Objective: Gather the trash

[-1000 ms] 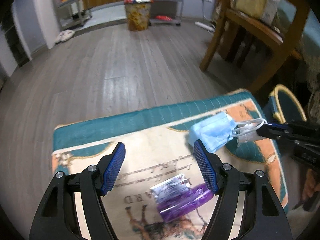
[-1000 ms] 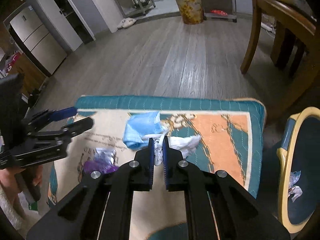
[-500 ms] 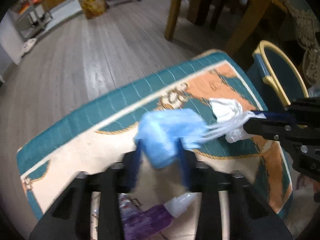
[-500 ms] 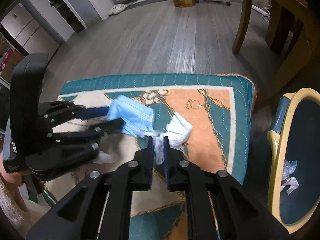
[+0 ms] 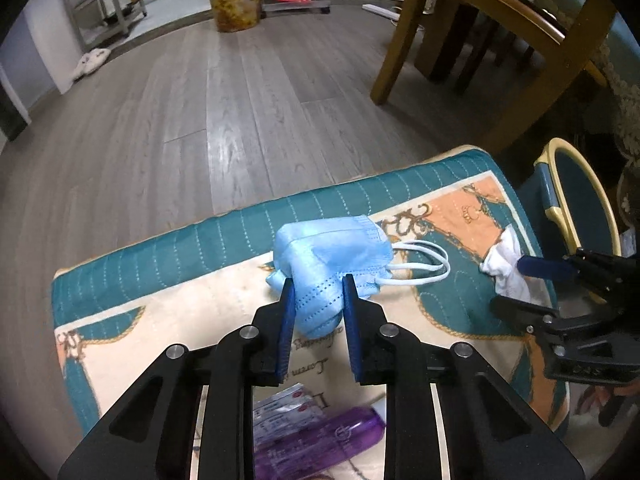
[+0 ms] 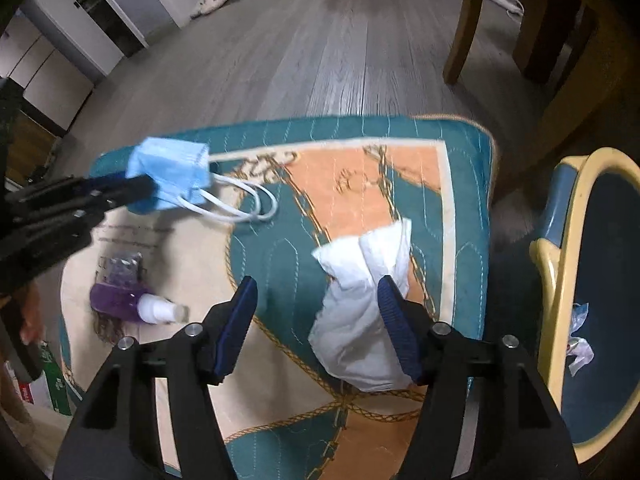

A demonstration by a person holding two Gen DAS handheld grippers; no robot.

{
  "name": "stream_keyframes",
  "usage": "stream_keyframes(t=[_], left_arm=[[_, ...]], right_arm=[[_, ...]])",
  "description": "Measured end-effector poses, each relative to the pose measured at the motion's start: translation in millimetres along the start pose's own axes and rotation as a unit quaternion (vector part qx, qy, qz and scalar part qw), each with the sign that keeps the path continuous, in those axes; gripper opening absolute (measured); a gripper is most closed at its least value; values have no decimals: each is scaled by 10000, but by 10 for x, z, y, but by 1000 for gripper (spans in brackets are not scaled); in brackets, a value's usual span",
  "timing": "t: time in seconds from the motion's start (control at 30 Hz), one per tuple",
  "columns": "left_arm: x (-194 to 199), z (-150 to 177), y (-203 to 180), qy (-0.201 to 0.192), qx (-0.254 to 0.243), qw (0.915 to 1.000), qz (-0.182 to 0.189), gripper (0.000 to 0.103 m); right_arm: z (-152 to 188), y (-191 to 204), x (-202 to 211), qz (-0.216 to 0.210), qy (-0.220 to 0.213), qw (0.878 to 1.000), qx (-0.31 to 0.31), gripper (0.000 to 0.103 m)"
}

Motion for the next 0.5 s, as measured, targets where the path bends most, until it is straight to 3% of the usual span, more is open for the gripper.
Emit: stream_keyframes(t=[0.1,0.2,0.5], left_arm=[[18,-24,-9,-27,-72,10000,18,24],[72,-47,-34,-132,-52,9999,52,24],[462,-98,-287,-581,-205,9980,153,24]], right_arm=[[38,-13,-38,154,106,9997,171,7],[47,-73,42,153,47,9999,-42,6],[24,-122,764,85,-682,9973,-254,5]])
Point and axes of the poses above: each gripper's, at about its wrist camera, not at the fingertips, and x roughly against the way its jaws point, y to its left, z to its underside, the point moved 1 cm from there along -x, roughly the way its jaws point, and after that the axes turned 8 degrees about -y, right-handed, at the moved point
